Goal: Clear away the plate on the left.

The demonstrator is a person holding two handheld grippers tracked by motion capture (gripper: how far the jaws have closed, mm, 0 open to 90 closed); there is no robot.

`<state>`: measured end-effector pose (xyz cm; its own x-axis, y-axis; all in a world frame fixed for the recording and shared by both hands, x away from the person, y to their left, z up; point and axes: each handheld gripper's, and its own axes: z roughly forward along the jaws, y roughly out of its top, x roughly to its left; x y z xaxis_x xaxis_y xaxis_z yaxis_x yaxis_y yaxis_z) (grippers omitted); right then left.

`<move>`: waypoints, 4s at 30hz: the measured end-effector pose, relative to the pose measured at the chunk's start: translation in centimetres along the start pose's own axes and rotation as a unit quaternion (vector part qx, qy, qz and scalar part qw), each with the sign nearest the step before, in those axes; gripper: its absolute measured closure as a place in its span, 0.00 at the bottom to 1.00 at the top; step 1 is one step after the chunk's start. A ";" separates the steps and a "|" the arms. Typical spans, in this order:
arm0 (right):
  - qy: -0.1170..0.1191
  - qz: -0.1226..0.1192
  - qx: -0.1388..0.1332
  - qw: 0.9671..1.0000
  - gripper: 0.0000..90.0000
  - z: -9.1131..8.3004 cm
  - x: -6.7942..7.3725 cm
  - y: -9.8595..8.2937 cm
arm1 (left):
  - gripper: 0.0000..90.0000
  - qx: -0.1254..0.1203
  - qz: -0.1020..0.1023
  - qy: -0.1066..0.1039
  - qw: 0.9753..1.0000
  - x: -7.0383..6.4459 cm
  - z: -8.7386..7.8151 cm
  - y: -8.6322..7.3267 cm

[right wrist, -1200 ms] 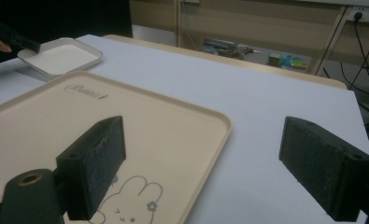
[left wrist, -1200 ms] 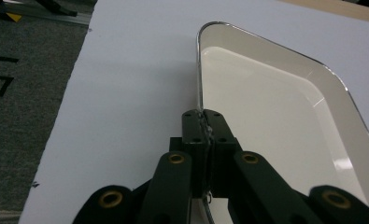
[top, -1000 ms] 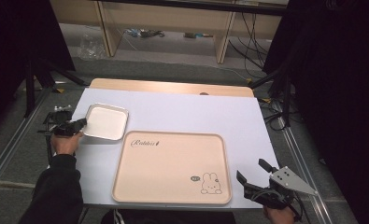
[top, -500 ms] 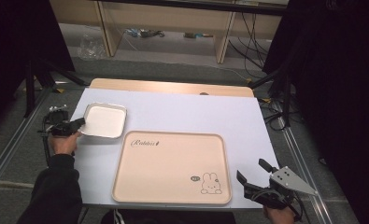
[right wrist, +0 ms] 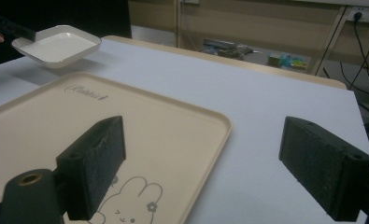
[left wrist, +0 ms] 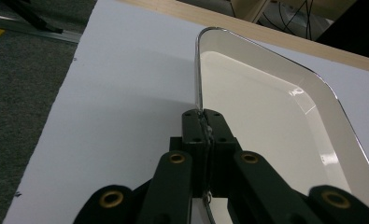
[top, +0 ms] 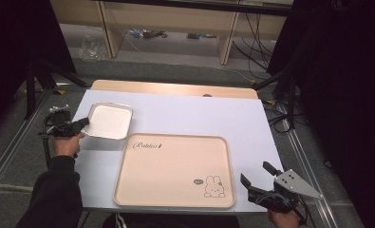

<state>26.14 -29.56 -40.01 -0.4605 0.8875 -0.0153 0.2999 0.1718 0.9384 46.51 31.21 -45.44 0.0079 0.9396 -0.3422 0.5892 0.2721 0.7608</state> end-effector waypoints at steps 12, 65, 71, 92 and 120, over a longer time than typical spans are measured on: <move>0.002 0.006 0.006 1.000 0.17 -0.1 0.1 0.0 | 0.98 0.006 0.010 -0.044 0.999 -1.8 -0.3 -0.3; -0.002 0.000 0.005 1.000 0.17 -0.1 0.1 0.0 | 0.98 0.103 0.102 -0.210 0.967 -12.0 -2.3 -6.5; -0.002 0.000 0.006 1.000 0.17 -0.1 0.1 0.0 | 0.98 0.117 0.111 -0.215 0.963 -12.8 -2.4 -7.6; 0.000 0.000 0.006 1.000 0.17 -0.1 0.1 0.0 | 0.98 0.145 0.128 -0.197 0.961 -14.0 -2.3 -10.7; 0.004 0.001 -0.009 1.000 0.17 0.1 0.1 -0.1 | 0.95 0.205 0.170 -0.174 0.948 -13.6 -4.4 -13.0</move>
<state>26.12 -29.42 -40.10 -0.4661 0.8847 -0.0107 0.2860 0.1621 0.9444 35.16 15.86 -48.21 0.4769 0.8143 -0.3308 0.7688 -0.2041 0.6060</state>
